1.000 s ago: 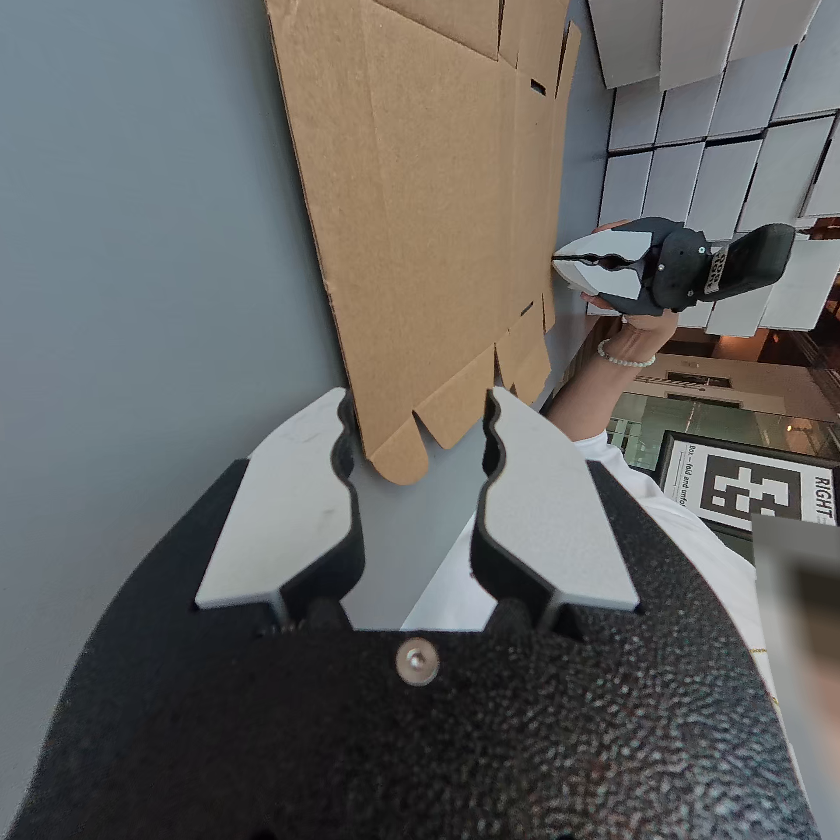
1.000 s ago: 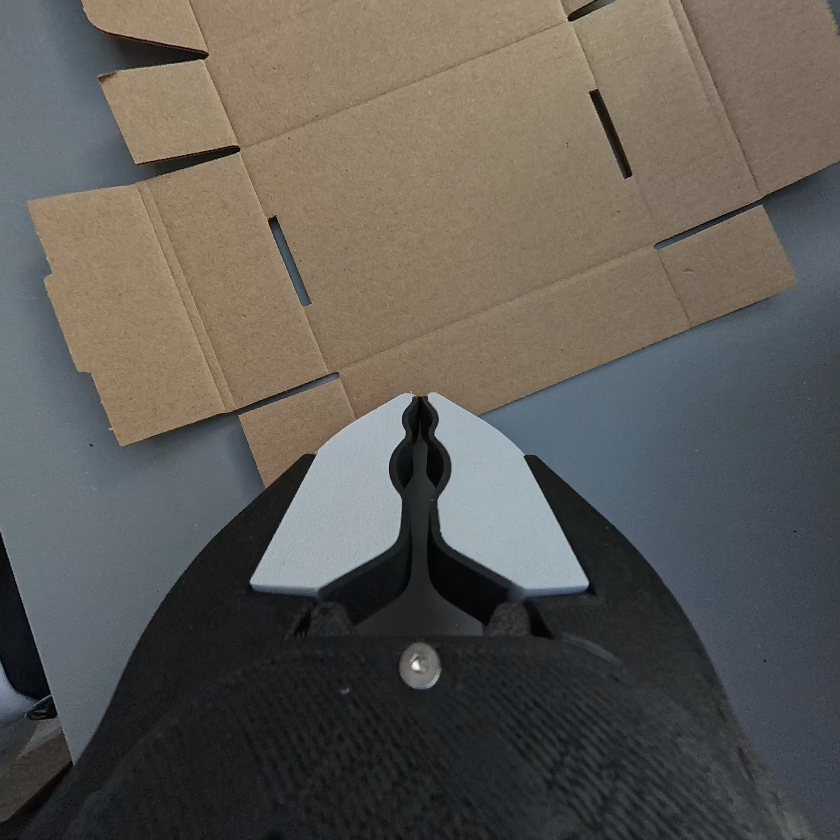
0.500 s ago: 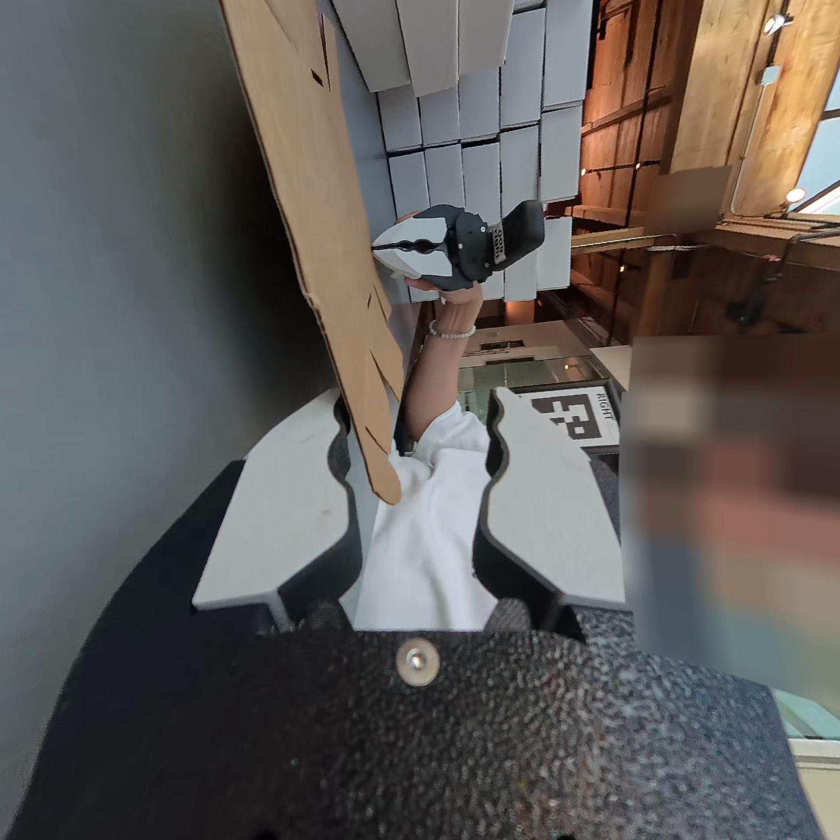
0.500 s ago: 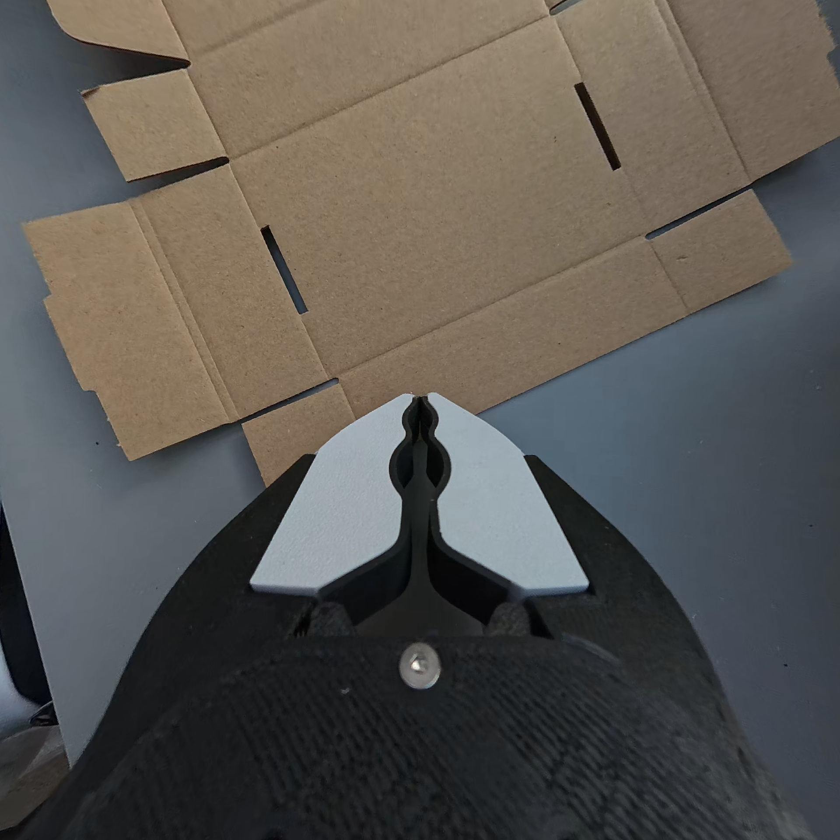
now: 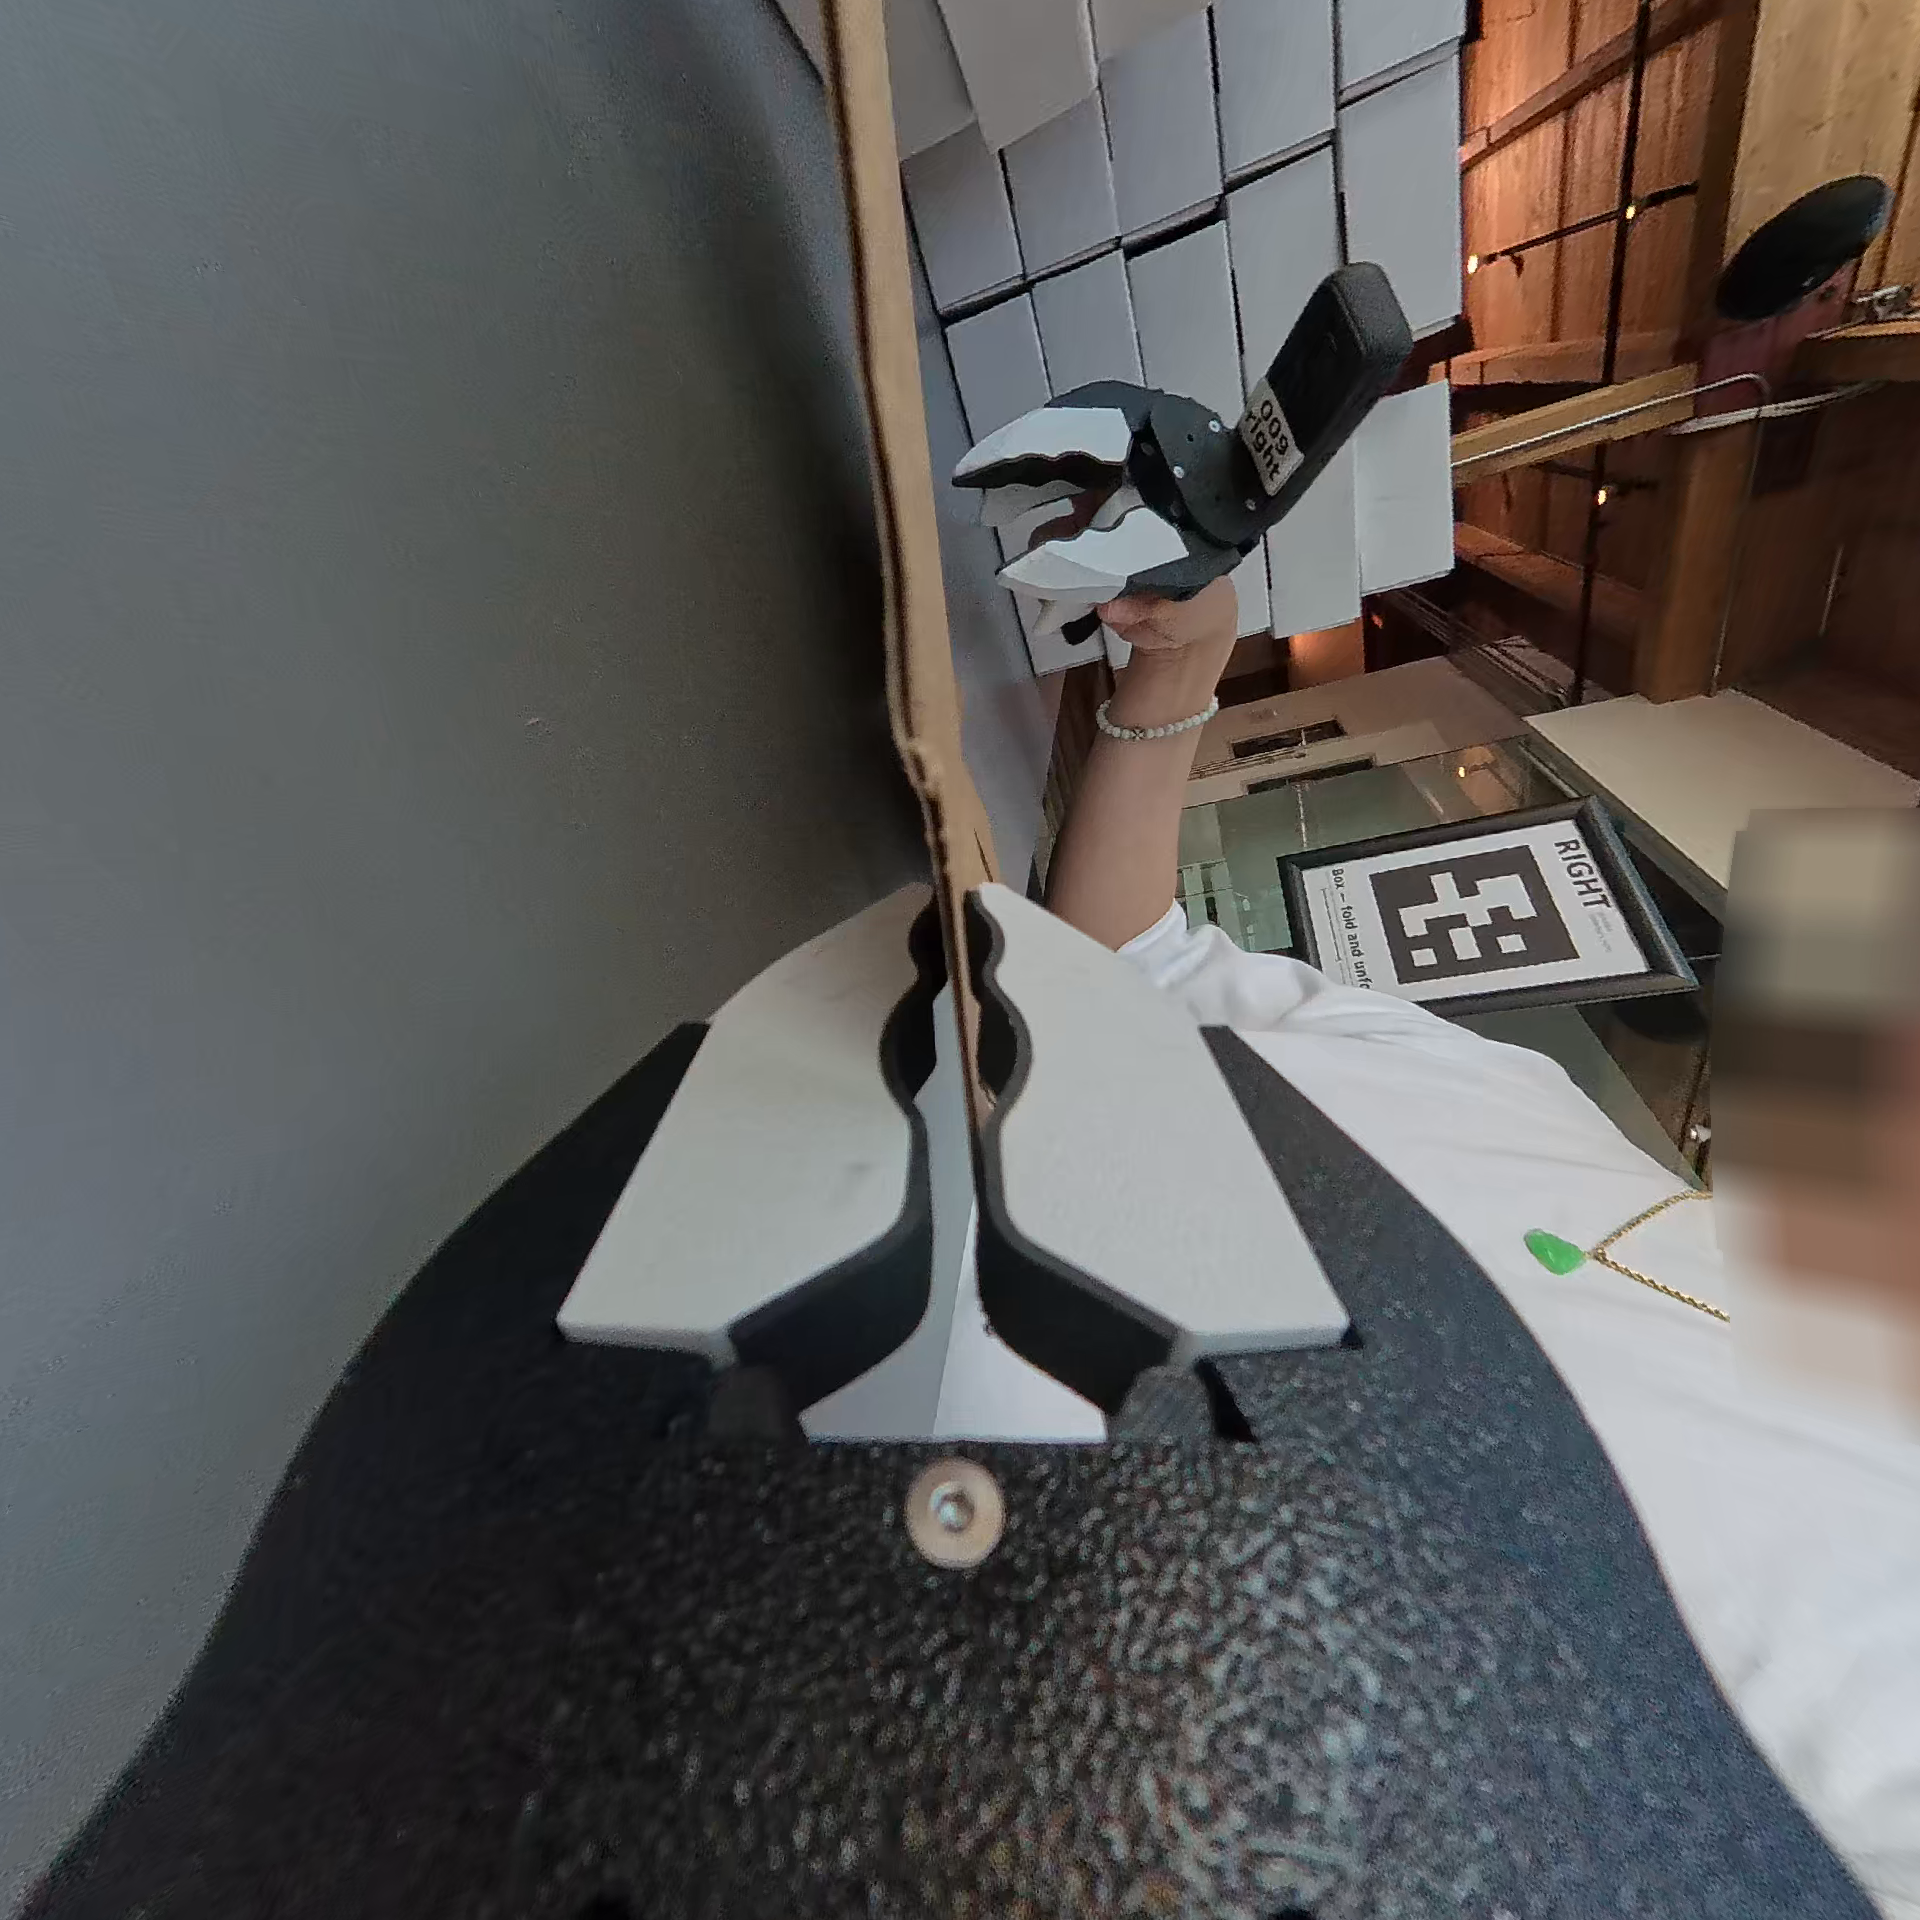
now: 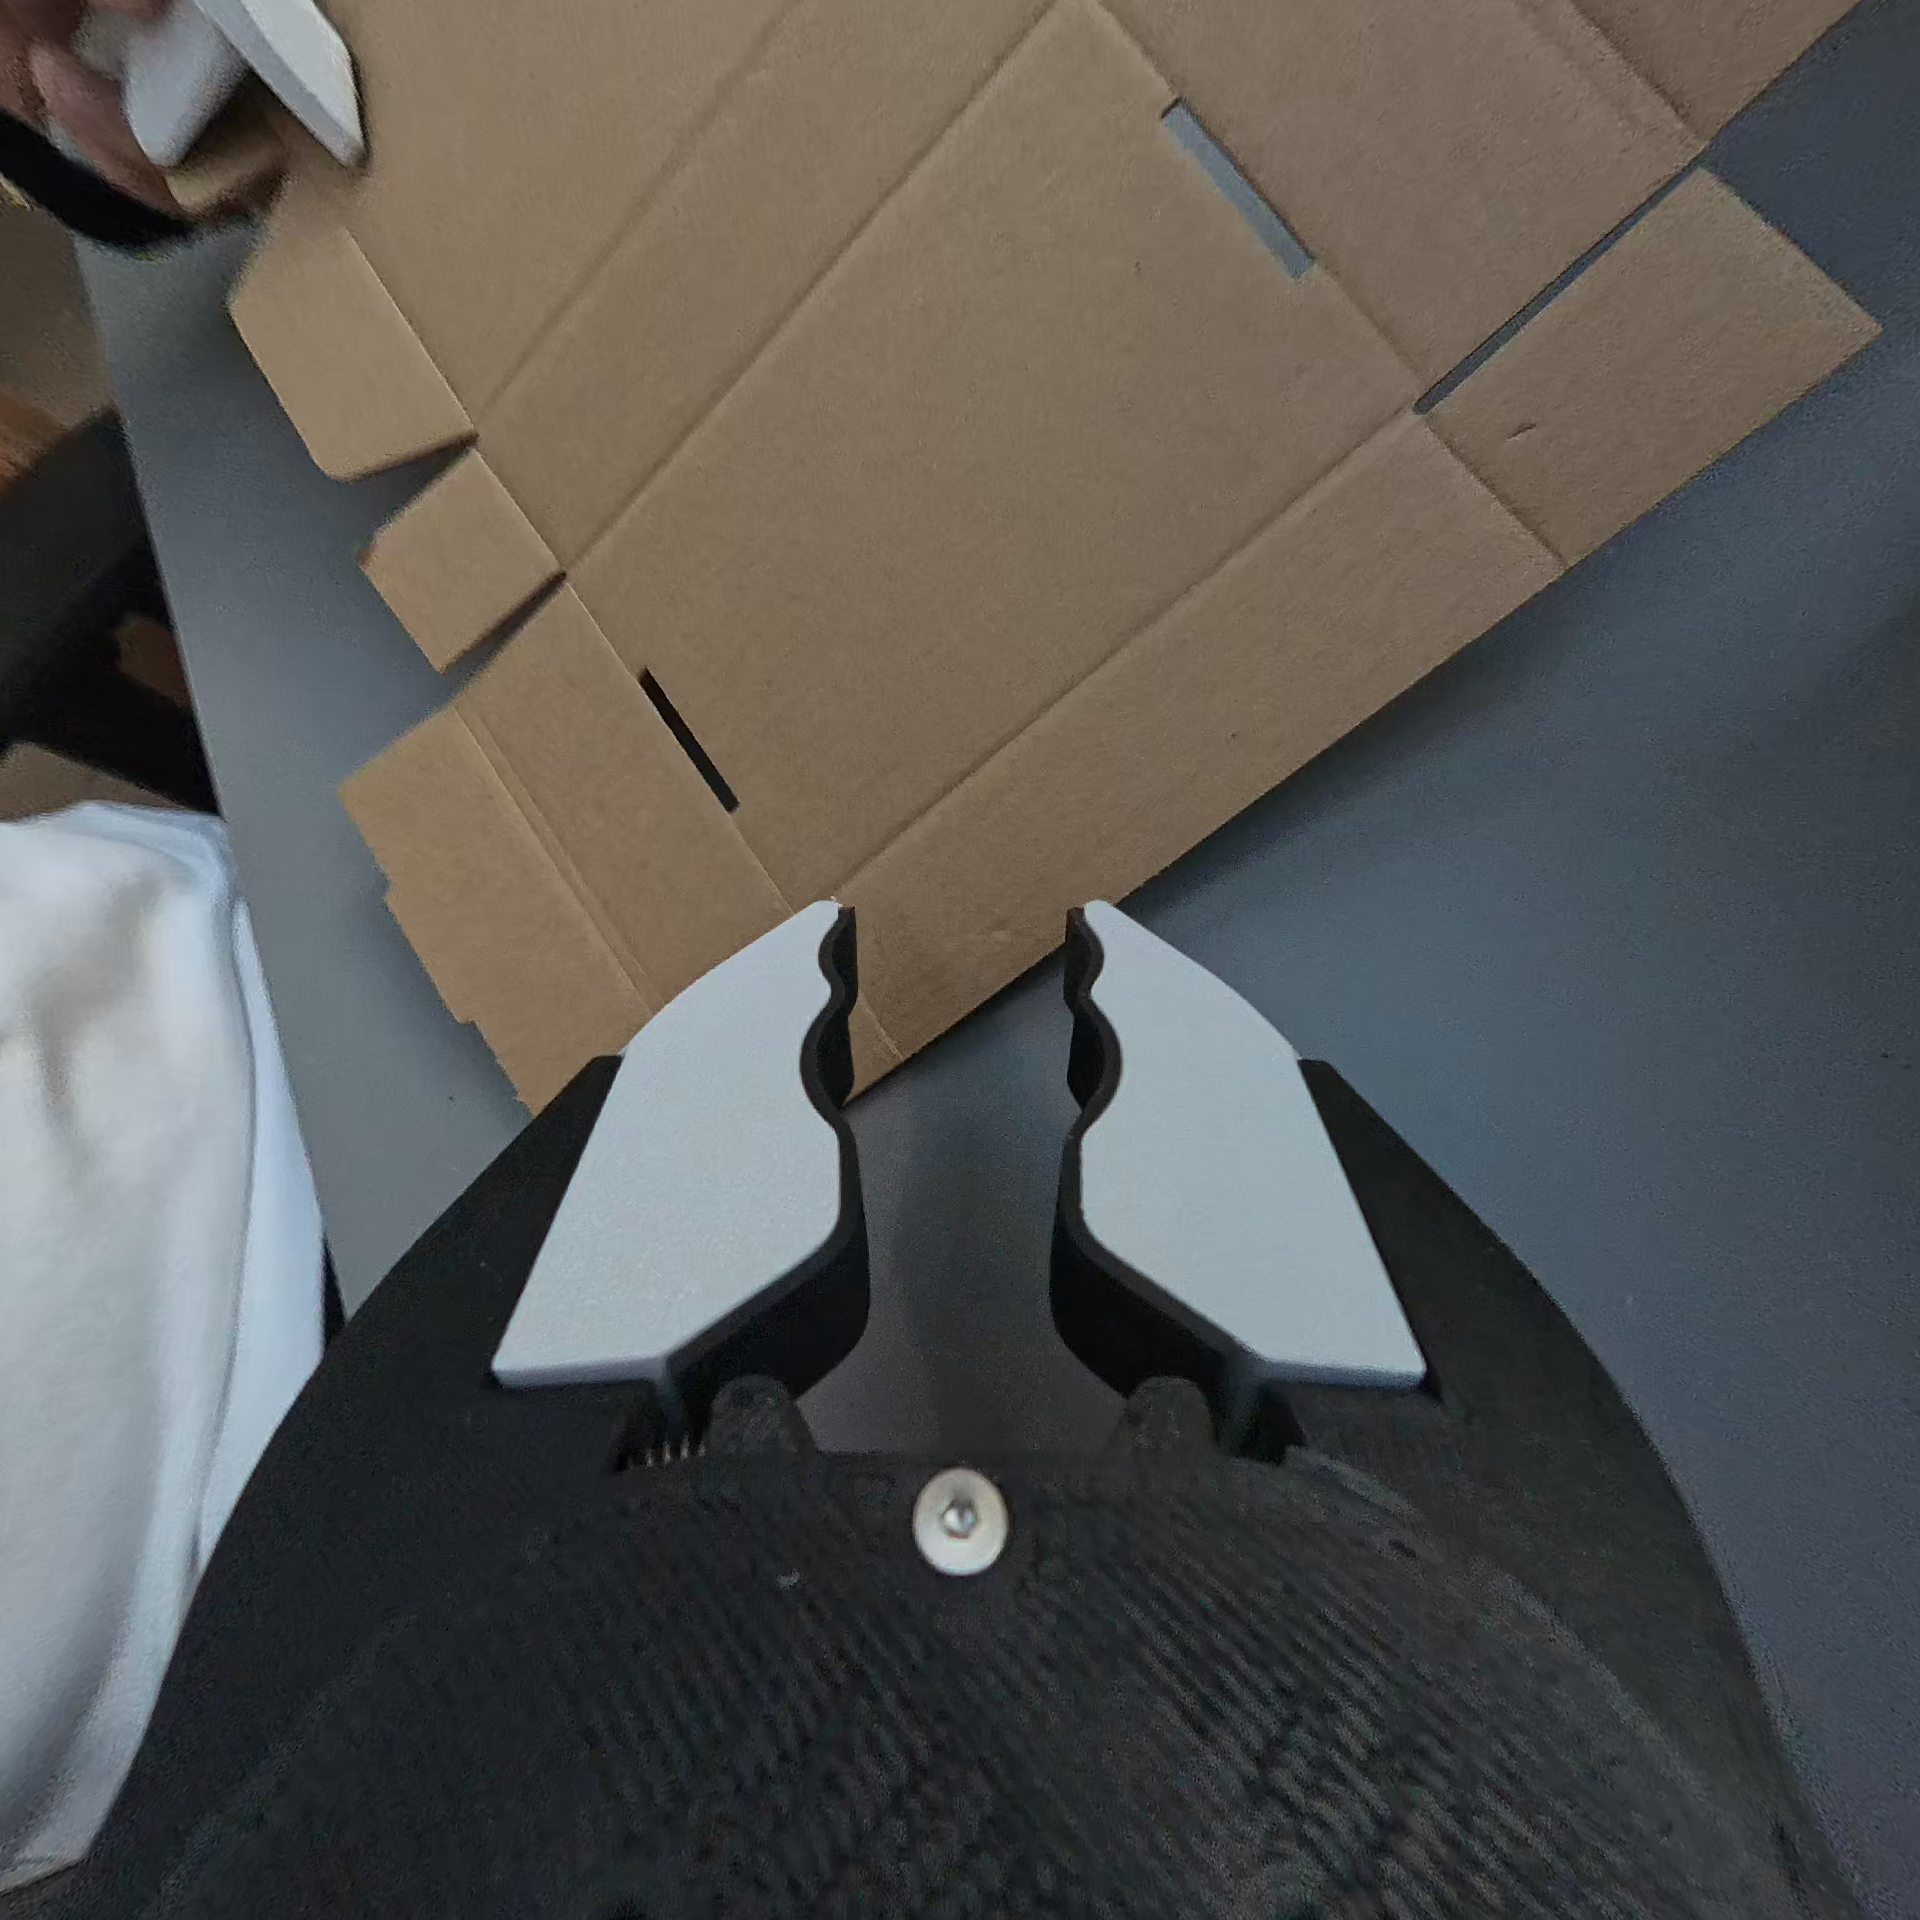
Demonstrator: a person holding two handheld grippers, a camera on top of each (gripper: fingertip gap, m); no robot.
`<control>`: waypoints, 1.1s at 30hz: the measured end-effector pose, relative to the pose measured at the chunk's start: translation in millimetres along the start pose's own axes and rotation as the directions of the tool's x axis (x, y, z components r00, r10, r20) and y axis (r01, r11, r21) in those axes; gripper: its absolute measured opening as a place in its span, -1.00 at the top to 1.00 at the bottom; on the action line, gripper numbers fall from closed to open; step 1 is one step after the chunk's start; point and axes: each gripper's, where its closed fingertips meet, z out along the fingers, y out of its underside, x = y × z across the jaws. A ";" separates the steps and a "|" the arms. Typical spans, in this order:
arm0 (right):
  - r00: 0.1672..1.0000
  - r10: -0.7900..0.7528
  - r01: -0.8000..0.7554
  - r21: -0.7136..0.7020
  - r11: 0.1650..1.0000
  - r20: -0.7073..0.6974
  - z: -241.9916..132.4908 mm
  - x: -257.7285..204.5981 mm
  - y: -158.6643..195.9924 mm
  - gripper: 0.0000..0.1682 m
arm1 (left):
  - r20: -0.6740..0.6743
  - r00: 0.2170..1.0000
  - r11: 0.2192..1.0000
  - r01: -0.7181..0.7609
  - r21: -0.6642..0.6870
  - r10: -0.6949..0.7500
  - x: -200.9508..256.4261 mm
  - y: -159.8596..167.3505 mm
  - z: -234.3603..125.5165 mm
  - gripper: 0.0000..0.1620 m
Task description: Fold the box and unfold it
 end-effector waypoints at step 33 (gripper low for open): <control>0.967 -0.236 0.189 -0.360 0.914 -0.093 -14.3 47.7 -67.5 0.97 | 0.415 0.765 0.747 -0.617 0.249 0.493 88.7 -23.4 -86.8 0.69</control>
